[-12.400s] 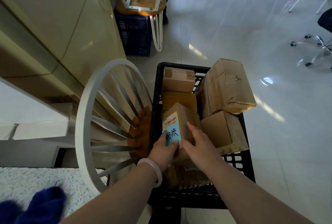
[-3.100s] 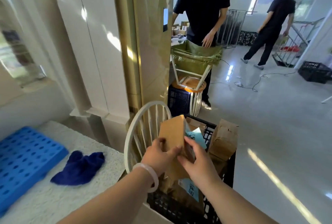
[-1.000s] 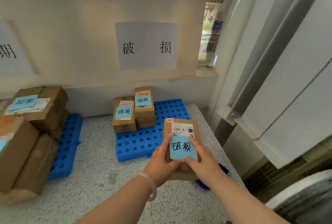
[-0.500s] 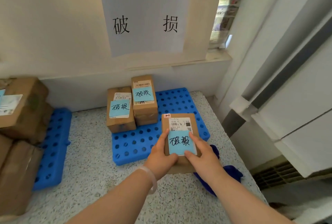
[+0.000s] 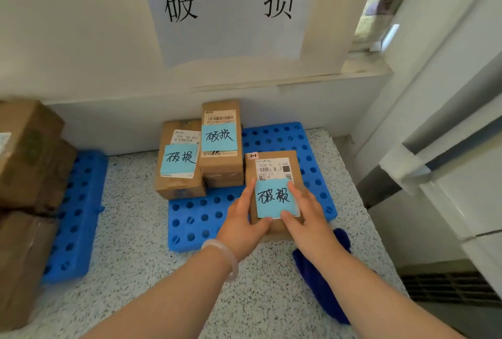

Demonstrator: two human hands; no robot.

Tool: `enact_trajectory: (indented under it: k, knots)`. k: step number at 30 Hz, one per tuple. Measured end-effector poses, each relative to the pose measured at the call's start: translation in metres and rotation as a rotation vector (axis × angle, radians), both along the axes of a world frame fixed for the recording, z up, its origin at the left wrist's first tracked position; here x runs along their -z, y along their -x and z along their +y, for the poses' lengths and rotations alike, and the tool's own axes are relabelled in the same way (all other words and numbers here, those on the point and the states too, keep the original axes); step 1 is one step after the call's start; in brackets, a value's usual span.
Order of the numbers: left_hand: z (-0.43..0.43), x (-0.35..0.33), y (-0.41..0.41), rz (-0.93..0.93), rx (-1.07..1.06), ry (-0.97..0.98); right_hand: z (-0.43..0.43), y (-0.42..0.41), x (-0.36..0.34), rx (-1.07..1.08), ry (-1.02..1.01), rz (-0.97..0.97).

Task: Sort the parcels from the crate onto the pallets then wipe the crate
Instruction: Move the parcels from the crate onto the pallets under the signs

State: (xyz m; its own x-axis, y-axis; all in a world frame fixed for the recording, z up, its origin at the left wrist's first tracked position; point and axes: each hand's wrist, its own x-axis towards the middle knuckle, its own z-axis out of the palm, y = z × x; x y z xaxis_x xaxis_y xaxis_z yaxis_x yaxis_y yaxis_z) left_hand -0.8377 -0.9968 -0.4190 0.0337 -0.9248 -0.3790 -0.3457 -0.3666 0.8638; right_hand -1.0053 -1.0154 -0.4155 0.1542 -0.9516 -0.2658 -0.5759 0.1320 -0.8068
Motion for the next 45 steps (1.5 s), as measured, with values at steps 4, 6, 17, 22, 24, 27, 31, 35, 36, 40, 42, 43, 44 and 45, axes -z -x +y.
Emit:
enact_trajectory:
  k: [4, 6, 17, 22, 24, 27, 31, 35, 36, 40, 42, 43, 44, 45]
  knots:
    - [0.008, -0.005, 0.0, -0.148, 0.061, 0.086, 0.002, 0.003, -0.003, -0.069, 0.037, 0.122]
    - [0.02, -0.008, -0.001, -0.275, 0.125, 0.128, 0.01, 0.01, -0.007, -0.115, 0.106, 0.252]
    - [0.074, 0.0, -0.005, -0.659, 0.428, 0.365, 0.072, 0.024, 0.013, -0.29, 0.426, 0.549]
    - [0.074, -0.003, -0.002, -0.685, 0.472, 0.372, 0.066, 0.028, 0.012, -0.404, 0.419, 0.648]
    - [0.07, -0.002, -0.001, -0.687, 0.439, 0.402, 0.057, 0.029, 0.012, -0.397, 0.436, 0.637]
    - [0.059, -0.001, 0.0, -0.706, 0.418, 0.478, 0.045, 0.03, 0.011, -0.42, 0.431, 0.645]
    - [0.042, -0.004, 0.0, -0.774, 0.461, 0.466, 0.032, 0.024, 0.009, -0.425, 0.432, 0.655]
    - [0.037, -0.007, 0.0, -0.834, 0.496, 0.376, 0.021, 0.021, 0.013, -0.403, 0.43, 0.67]
    - [0.036, -0.008, 0.0, -0.842, 0.5, 0.362, 0.017, 0.02, 0.013, -0.411, 0.435, 0.669]
    - [0.022, -0.007, -0.002, -0.89, 0.516, 0.346, 0.001, 0.018, 0.015, -0.424, 0.437, 0.677]
    - [0.013, -0.005, -0.003, -0.912, 0.521, 0.336, -0.008, 0.014, 0.012, -0.429, 0.435, 0.675]
    - [0.009, -0.005, -0.003, -0.918, 0.52, 0.33, -0.013, 0.012, 0.01, -0.438, 0.437, 0.68]
    - [0.006, -0.004, -0.004, -0.924, 0.514, 0.331, -0.018, 0.009, 0.007, -0.451, 0.428, 0.692]
    - [0.003, -0.003, -0.004, -0.931, 0.506, 0.333, -0.022, 0.008, 0.005, -0.461, 0.418, 0.699]
